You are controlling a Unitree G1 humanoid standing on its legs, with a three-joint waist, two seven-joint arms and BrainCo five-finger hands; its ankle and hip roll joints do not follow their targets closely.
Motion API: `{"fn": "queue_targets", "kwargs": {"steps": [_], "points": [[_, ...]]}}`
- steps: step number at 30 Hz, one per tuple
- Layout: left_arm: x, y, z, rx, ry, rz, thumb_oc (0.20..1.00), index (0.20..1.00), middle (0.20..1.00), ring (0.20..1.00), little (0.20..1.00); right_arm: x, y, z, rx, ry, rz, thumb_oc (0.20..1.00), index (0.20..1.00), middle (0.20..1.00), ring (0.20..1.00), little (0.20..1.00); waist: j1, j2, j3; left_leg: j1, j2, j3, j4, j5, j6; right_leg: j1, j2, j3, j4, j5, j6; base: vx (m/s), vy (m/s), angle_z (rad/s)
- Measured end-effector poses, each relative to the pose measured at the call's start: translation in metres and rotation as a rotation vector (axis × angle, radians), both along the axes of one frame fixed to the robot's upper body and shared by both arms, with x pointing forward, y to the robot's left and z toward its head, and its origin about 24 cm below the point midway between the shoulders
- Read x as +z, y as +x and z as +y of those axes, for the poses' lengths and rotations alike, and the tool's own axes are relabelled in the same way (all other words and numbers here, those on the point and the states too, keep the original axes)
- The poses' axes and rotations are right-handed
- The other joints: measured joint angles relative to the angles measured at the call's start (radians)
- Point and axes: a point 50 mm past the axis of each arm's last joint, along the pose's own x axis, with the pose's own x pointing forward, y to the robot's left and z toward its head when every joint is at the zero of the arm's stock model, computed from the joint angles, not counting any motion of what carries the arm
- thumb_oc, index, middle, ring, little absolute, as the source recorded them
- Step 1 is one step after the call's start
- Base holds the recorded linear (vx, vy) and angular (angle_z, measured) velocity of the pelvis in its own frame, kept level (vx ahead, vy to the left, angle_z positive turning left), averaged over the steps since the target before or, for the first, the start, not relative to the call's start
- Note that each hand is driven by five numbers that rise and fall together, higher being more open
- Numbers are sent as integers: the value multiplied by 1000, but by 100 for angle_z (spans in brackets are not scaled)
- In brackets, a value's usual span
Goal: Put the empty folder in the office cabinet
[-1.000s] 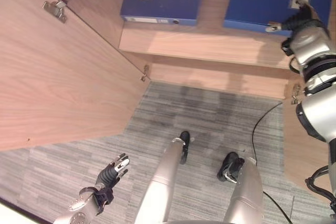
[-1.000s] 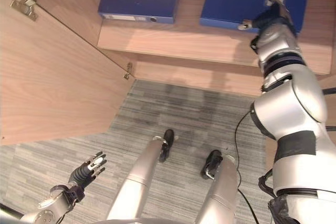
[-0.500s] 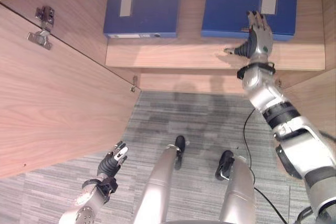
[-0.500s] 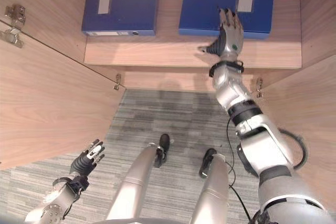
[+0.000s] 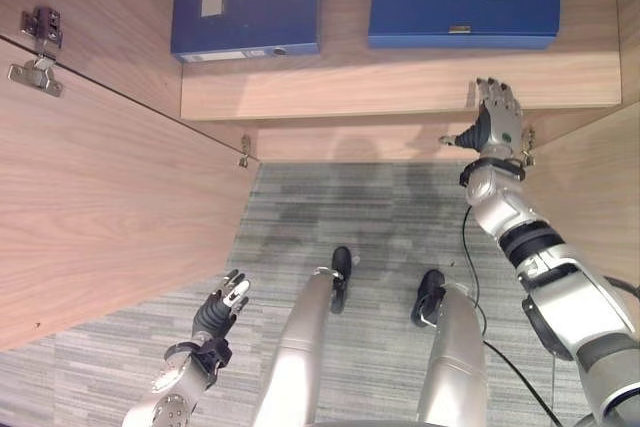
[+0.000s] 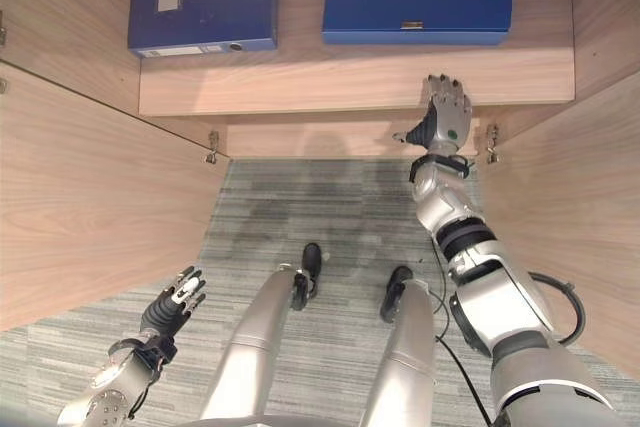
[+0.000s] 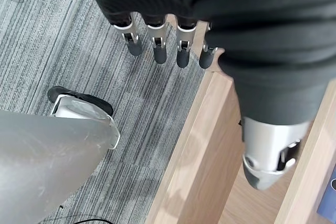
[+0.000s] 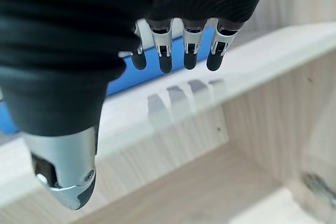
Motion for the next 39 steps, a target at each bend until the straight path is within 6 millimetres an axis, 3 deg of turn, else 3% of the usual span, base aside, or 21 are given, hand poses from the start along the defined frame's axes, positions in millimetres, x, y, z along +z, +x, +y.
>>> {"fn": "queue_targets", "kwargs": {"steps": [9,11,17,23,28,39], "points": [[2,0,1,-5,3,-6,1000,1000,1000,1000,1000,63,12,-1,-30,-116,-100,1000,1000,1000,1000,1000,16,-6,7,-2,1,-1,2,0,0,-2,0,-1,0,0,1,0,0,0],[2,1,0,-6,2,-6,1000,1000,1000,1000,1000,65,14,-2,-41,-127,-85,1000,1000,1000,1000,1000,17,-6,8,-2,1,0,2,0,0,-2,0,-1,0,1,1,0,0,0],[3,-1,4,-32,14,-1,1000,1000,1000,1000,1000,55,17,-35,-135,-31,131,1000,1000,1000,1000,1000,37,-8,9,-5,1,-6,7,0,0,1,0,-6,5,0,0,2,-6,0],[4,-5,15,-98,75,35,1000,1000,1000,1000,1000,72,10,-67,-182,64,225,1000,1000,1000,1000,1000,70,-11,8,-16,-5,-26,21,4,-6,2,-6,-22,23,-8,-11,13,-23,7],[-2,-15,14,-117,77,70,1000,1000,1000,1000,1000,74,8,-71,-186,65,235,1000,1000,1000,1000,1000,72,-14,7,-39,-8,-32,38,3,-6,-18,-15,-25,45,-17,-20,9,-2,4],[-3,-16,13,-131,91,80,1000,1000,1000,1000,1000,76,9,-68,-193,13,268,1000,1000,1000,1000,1000,86,-17,-27,-66,-7,-39,42,12,-20,-49,-13,-29,60,-20,-24,-3,-9,0]]}}
